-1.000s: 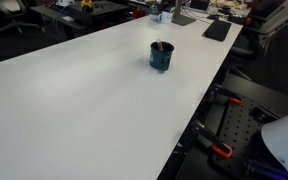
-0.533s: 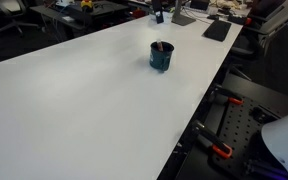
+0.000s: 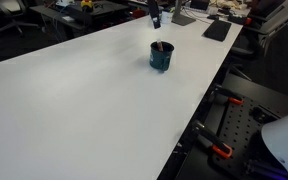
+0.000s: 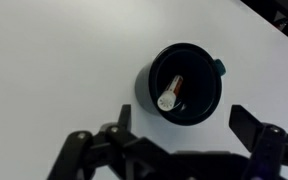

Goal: Remove the marker from the cup and put it on the table

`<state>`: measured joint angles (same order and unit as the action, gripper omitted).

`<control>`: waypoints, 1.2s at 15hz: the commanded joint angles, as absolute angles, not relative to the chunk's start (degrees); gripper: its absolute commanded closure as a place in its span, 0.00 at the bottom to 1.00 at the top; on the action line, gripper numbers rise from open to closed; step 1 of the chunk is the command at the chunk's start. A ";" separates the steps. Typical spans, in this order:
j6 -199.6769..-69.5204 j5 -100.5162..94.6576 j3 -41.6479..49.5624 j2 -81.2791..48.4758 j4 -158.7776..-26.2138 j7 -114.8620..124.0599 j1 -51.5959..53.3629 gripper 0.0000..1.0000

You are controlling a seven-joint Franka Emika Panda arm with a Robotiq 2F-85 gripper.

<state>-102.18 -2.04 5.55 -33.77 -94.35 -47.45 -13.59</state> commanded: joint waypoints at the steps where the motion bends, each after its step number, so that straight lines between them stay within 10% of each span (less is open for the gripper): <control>1: -100.85 -2.93 4.71 -35.63 -92.12 -47.19 -14.54 0.00; 18: -101.63 -3.33 3.89 -39.49 -90.93 -46.86 -14.87 0.02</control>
<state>-101.97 -2.69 4.81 -39.71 -90.92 -47.44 -14.29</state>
